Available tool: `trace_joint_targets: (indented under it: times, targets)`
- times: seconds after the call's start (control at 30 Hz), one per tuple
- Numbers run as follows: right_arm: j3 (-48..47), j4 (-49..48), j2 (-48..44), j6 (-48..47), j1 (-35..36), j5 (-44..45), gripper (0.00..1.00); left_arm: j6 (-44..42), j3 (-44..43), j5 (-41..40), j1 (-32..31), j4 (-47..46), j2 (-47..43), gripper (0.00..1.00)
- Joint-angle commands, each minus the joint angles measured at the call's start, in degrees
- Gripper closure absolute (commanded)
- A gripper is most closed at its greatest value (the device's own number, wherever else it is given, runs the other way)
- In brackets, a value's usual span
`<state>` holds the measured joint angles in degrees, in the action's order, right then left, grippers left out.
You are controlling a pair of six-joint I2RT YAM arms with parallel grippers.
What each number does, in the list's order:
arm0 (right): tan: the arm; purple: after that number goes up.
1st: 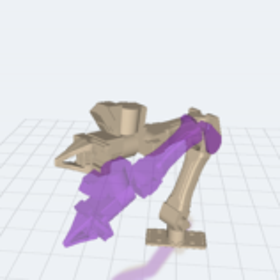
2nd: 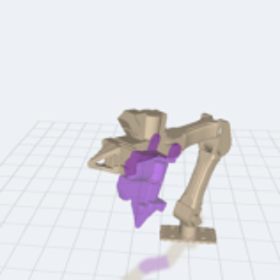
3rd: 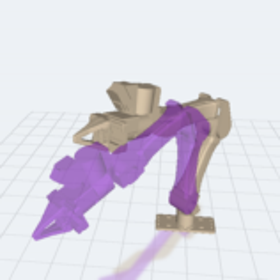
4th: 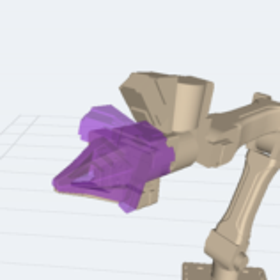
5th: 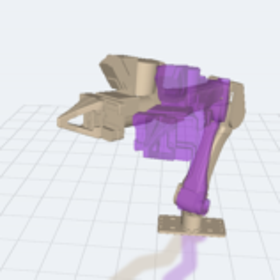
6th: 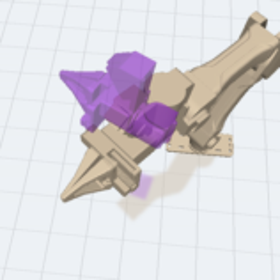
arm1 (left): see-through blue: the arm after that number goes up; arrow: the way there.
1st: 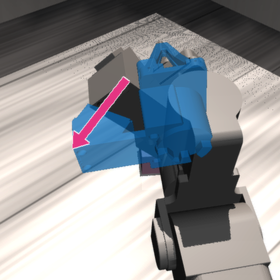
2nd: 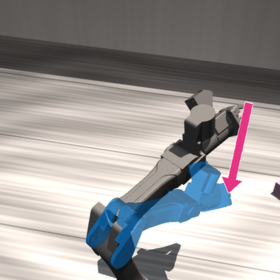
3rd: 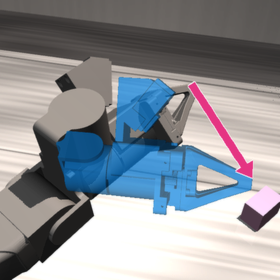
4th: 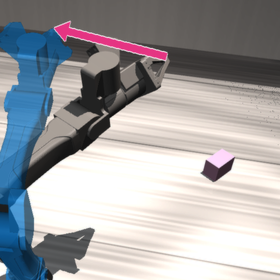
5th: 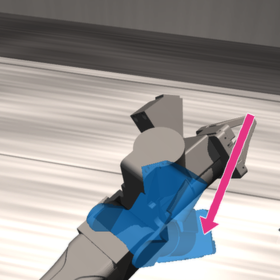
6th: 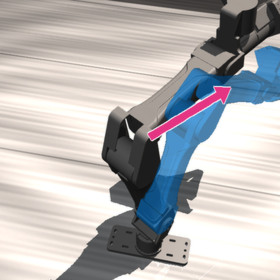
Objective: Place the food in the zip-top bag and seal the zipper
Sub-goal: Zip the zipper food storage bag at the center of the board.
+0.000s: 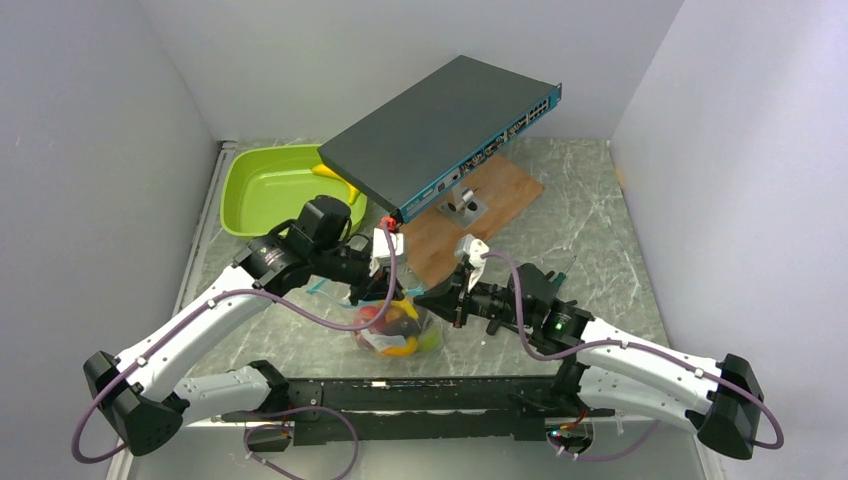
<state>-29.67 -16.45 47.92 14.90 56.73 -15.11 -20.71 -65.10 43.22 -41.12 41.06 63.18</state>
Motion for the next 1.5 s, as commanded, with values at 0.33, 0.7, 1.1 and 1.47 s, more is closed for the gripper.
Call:
trace_joint_targets:
  times: [0.33, 0.7, 1.1, 1.47]
  targets:
    - [-18.6, 23.0, 8.7, -7.3, -0.4, -7.0, 0.44, 1.7, 3.6, -0.5, 0.6, -3.1, -1.0, 1.00]
    - [-22.8, 27.5, 9.7, -9.8, -0.4, -1.6, 0.41, 2.2, 4.5, -0.3, 0.5, -4.0, -3.3, 1.00]
    - [-28.0, 34.7, 15.1, -18.8, -0.5, -12.3, 0.48, 1.8, 4.4, -0.6, 0.5, -3.5, -3.7, 1.00]
    - [-29.1, 31.4, 18.1, -19.2, -0.5, -12.1, 0.70, 1.6, 4.5, 0.2, 0.5, -3.3, -3.8, 1.00]
